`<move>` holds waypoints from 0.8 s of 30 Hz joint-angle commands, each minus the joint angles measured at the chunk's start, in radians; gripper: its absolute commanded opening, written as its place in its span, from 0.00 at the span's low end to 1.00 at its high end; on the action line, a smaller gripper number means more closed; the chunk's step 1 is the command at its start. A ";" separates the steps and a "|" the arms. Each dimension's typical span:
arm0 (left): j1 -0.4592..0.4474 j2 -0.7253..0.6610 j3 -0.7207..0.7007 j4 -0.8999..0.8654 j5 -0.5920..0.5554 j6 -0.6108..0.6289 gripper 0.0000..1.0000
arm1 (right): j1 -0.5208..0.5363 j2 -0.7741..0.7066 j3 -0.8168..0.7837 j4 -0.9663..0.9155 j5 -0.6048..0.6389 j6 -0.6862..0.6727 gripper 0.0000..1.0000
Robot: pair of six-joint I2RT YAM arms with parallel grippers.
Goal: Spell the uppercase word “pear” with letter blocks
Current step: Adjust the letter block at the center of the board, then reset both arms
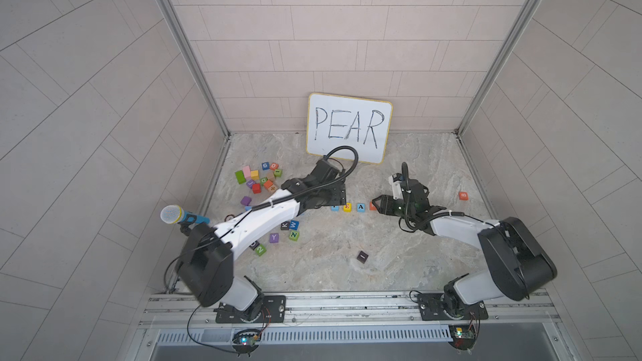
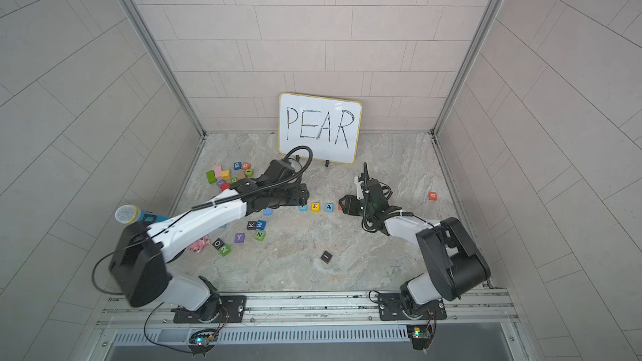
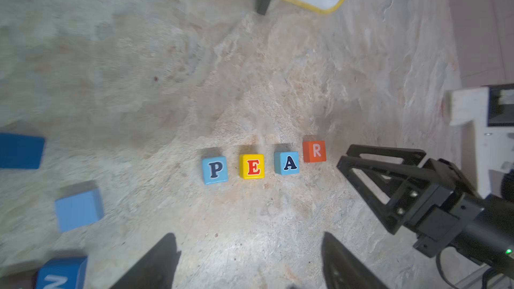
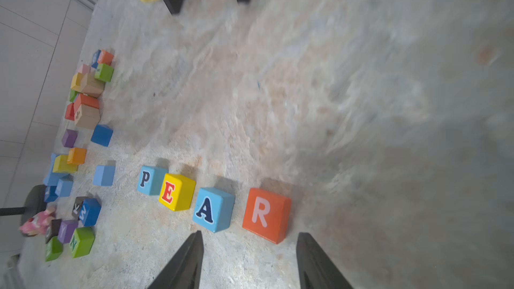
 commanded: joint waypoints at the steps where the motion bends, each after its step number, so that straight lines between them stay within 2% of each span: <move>1: 0.012 -0.185 -0.117 -0.050 -0.242 0.121 1.00 | -0.004 -0.122 -0.037 -0.077 0.235 -0.186 0.62; 4: 0.031 -0.296 -0.299 0.051 -0.444 0.295 1.00 | -0.004 -0.193 -0.137 0.069 0.372 -0.311 0.64; 7: 0.044 -0.354 -0.412 0.189 -0.628 0.444 1.00 | -0.006 -0.241 -0.222 0.218 0.492 -0.309 0.63; 8: 0.057 -0.367 -0.437 0.234 -0.636 0.489 1.00 | -0.006 -0.244 -0.237 0.261 0.502 -0.315 0.63; 10: 0.107 -0.383 -0.484 0.336 -0.635 0.568 1.00 | 0.000 -0.259 -0.224 0.254 0.513 -0.341 0.62; 14: 0.284 -0.319 -0.513 0.408 -0.504 0.550 0.97 | 0.046 -0.346 -0.193 0.148 0.560 -0.521 0.64; 16: 0.301 -0.256 -0.541 0.477 -0.488 0.618 0.93 | 0.047 -0.358 -0.244 0.234 0.610 -0.588 0.68; 18: 0.305 -0.214 -0.586 0.585 -0.460 0.672 0.91 | 0.045 -0.342 -0.226 0.219 0.670 -0.610 0.69; 20: 0.342 -0.180 -0.634 0.700 -0.402 0.679 0.90 | 0.045 -0.263 -0.251 0.348 0.687 -0.694 0.70; 22: 0.401 -0.140 -0.667 0.822 -0.332 0.689 0.88 | 0.044 -0.130 -0.313 0.600 0.741 -0.750 0.72; 24: 0.432 -0.120 -0.663 0.872 -0.308 0.696 0.88 | 0.045 -0.020 -0.367 0.798 0.746 -0.798 0.76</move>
